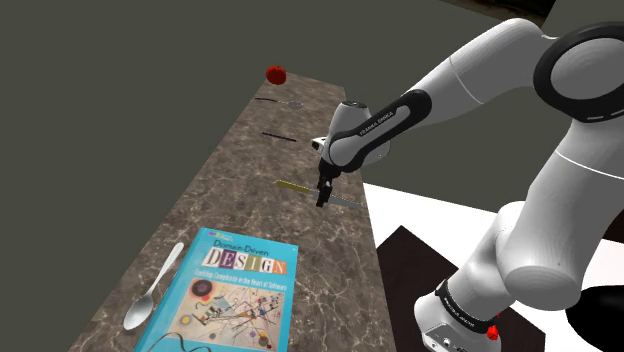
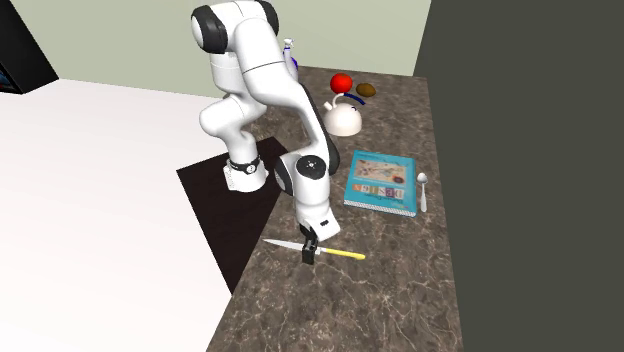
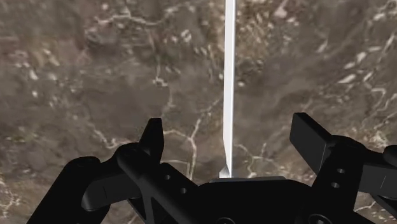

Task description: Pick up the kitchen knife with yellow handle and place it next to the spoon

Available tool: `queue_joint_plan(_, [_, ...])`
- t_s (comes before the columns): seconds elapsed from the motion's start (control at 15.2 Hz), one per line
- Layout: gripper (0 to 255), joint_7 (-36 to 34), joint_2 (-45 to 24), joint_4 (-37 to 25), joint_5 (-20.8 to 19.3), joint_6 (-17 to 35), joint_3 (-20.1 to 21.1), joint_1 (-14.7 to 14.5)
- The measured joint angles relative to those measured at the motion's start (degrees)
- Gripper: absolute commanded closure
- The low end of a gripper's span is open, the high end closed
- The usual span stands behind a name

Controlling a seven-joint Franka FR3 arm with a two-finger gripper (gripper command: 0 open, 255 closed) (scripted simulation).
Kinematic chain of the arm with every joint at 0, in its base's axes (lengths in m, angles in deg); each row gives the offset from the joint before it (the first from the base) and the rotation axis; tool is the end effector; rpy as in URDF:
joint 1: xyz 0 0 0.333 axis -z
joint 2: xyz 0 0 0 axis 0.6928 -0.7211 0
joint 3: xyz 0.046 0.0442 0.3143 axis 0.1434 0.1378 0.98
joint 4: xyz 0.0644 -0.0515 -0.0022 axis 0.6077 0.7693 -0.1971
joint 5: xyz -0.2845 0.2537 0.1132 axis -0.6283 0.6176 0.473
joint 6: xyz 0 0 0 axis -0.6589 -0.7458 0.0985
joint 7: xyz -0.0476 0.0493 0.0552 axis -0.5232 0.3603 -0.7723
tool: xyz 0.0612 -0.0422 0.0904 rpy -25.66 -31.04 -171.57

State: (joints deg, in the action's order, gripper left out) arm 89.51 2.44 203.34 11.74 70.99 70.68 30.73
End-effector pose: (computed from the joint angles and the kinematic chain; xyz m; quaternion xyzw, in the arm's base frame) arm 0.4889 0.0088 0.2282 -0.9336 -0.3581 -0.0095 0.0038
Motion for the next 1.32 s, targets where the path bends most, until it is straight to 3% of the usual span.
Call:
queue_joint_plan(0.2, [0,0.0,-0.1,0.0,0.0,0.1,0.0,0.0])
queue_joint_plan(0.26, [255,0.0,-0.1,0.0,0.0,0.1,0.0,0.0])
queue_joint_plan(0.92, [255,0.0,-0.1,0.0,0.0,0.1,0.0,0.0])
queue_joint_plan(1.32, [255,-1.1,3.3,-0.5,-1.6,-3.7,-0.5,-0.2])
